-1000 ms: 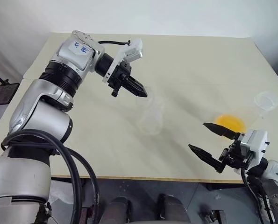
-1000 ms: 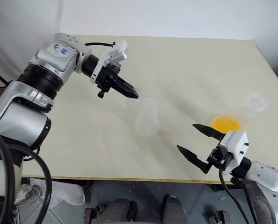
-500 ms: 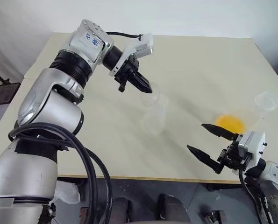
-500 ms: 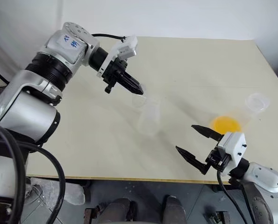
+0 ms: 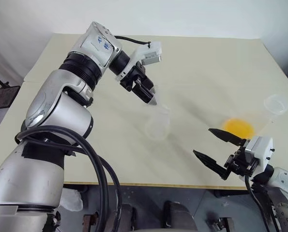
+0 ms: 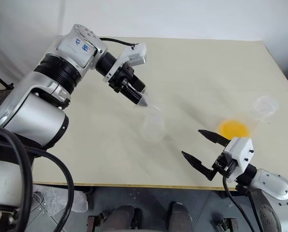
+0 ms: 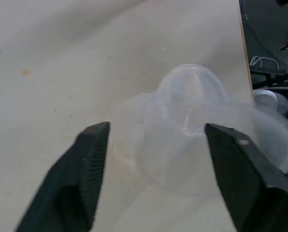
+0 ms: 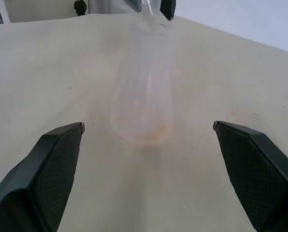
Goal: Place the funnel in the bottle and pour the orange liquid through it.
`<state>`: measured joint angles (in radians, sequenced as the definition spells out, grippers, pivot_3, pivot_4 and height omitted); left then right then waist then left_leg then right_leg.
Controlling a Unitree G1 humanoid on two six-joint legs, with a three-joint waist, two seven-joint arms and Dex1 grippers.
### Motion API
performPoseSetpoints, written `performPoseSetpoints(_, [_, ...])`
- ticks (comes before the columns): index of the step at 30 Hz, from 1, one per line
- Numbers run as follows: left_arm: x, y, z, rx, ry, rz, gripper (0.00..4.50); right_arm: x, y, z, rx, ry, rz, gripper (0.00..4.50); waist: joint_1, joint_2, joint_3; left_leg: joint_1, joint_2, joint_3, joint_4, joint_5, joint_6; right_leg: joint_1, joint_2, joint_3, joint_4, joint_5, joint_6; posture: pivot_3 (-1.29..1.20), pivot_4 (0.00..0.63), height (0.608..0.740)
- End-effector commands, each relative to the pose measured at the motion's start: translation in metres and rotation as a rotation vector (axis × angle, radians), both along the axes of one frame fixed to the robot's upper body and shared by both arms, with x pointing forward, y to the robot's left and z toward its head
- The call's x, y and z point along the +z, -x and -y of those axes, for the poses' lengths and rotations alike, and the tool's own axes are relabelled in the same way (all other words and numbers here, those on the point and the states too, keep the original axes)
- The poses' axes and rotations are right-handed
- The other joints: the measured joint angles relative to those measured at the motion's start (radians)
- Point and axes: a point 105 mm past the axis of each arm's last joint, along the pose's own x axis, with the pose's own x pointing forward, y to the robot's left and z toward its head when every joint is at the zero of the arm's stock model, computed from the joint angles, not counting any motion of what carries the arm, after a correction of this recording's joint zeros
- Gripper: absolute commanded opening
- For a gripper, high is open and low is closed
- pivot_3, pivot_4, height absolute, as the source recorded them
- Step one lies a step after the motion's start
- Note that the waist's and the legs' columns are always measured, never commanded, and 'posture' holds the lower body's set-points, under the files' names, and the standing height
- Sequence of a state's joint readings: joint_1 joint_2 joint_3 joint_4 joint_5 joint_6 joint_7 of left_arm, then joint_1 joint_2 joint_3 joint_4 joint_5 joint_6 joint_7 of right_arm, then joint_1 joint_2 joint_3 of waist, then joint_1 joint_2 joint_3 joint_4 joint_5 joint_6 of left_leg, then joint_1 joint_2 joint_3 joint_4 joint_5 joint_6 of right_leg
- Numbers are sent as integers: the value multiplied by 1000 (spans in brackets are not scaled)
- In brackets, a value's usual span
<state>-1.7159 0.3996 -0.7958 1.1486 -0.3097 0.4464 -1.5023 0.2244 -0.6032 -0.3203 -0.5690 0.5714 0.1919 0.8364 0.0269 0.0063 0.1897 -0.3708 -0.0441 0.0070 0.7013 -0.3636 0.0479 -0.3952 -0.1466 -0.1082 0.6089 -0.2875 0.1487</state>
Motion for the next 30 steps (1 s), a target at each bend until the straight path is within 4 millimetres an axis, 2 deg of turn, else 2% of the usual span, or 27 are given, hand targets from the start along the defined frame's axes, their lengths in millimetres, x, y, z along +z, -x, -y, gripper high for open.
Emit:
performPoseSetpoints(1, [18,16,8,-112,14,-34,4471,9,5,-5,14,-2,57,4500,0,0,0,0,0,0,0,0,0,0,0,0,0,0,0,0,150,740])
performPoseSetpoints(19, [34,17,21,-157,31,56,4471,9,3,-6,6,-6,64,4500,1,0,0,0,0,1,0,0,0,0,0,0,0,0,0,0,150,740])
performPoseSetpoints(25, [48,19,26,-165,104,75,4471,9,1,-6,1,-5,65,4500,-1,0,0,0,0,1,0,0,0,0,0,0,0,0,0,0,150,740])
performPoseSetpoints(30, [66,17,13,-159,289,102,4471,11,2,-3,-17,-5,66,4500,-2,0,0,0,0,1,0,0,0,-1,0,0,0,0,0,0,150,740])
